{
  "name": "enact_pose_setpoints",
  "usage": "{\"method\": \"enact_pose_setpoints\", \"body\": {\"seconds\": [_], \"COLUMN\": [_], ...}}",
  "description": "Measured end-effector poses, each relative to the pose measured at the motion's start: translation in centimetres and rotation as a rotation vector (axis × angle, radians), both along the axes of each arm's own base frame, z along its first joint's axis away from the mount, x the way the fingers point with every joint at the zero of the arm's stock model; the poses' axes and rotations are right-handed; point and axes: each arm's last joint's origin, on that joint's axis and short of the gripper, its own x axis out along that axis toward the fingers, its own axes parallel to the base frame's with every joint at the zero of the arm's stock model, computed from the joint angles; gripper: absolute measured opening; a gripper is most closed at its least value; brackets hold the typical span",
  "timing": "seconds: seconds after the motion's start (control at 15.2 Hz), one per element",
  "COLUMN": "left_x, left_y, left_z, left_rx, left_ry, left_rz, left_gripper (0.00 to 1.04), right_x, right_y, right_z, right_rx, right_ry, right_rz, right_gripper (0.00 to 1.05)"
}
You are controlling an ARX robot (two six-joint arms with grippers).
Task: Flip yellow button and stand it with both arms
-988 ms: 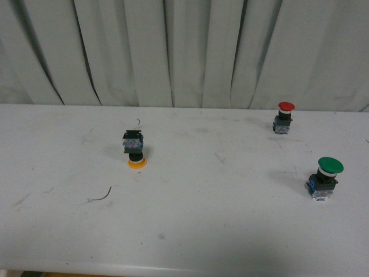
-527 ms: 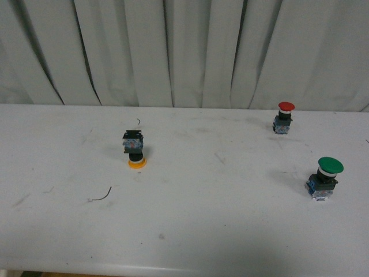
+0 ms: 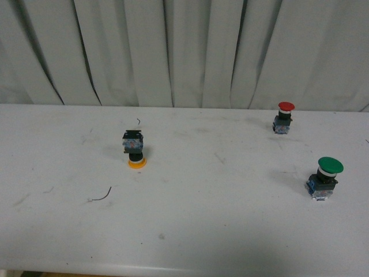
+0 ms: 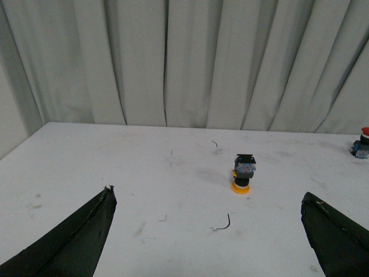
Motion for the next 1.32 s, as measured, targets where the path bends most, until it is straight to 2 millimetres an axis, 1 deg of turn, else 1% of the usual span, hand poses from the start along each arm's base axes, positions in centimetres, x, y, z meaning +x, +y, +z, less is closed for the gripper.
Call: {"method": "enact_pose_setpoints", "body": {"seconds": [0.46, 0.53, 0.59, 0.72, 0.79, 0.86, 0.92, 0.99, 1.05, 1.19, 1.25, 1.32], "left_x": [0.0, 0.0, 0.7, 2.6, 4.2, 6.3, 8.9, 11.9, 15.4, 21.4, 24.1, 26.2], "left_y": [0.0, 0.0, 0.0, -0.1, -0.2, -0.4, -0.8, -1.3, -2.3, -4.3, -5.4, -6.2], "left_z": [0.0, -0.2, 0.3, 2.0, 3.1, 3.9, 4.6, 4.9, 4.6, 3.2, 2.2, 1.4], "left_rx": [0.0, -0.021, -0.057, -0.082, -0.093, -0.116, -0.132, -0.138, -0.13, -0.094, -0.069, -0.042], "left_ry": [0.0, 0.134, 0.236, 0.202, 0.173, 0.162, 0.164, 0.185, 0.244, 0.38, 0.452, 0.494], "left_rz": [0.0, 0.038, 0.065, 0.058, 0.048, 0.012, -0.02, -0.05, -0.077, -0.095, -0.112, -0.11], "left_gripper": [0.98, 0.98, 0.98, 0.98, 0.98, 0.98, 0.98, 0.98, 0.98, 0.98, 0.98, 0.98], "right_x": [0.0, 0.0, 0.0, 0.0, 0.0, 0.0, 0.0, 0.0, 0.0, 0.0, 0.0, 0.0], "right_y": [0.0, 0.0, 0.0, 0.0, 0.0, 0.0, 0.0, 0.0, 0.0, 0.0, 0.0, 0.0], "right_z": [0.0, 0.0, 0.0, 0.0, 0.0, 0.0, 0.0, 0.0, 0.0, 0.0, 0.0, 0.0], "right_rx": [0.0, 0.0, 0.0, 0.0, 0.0, 0.0, 0.0, 0.0, 0.0, 0.0, 0.0, 0.0], "right_ry": [0.0, 0.0, 0.0, 0.0, 0.0, 0.0, 0.0, 0.0, 0.0, 0.0, 0.0, 0.0], "right_rz": [0.0, 0.0, 0.001, 0.0, 0.0, 0.0, 0.0, 0.0, 0.0, 0.0, 0.0, 0.0], "right_gripper": [0.98, 0.98, 0.98, 0.98, 0.98, 0.98, 0.98, 0.98, 0.98, 0.98, 0.98, 0.98]}}
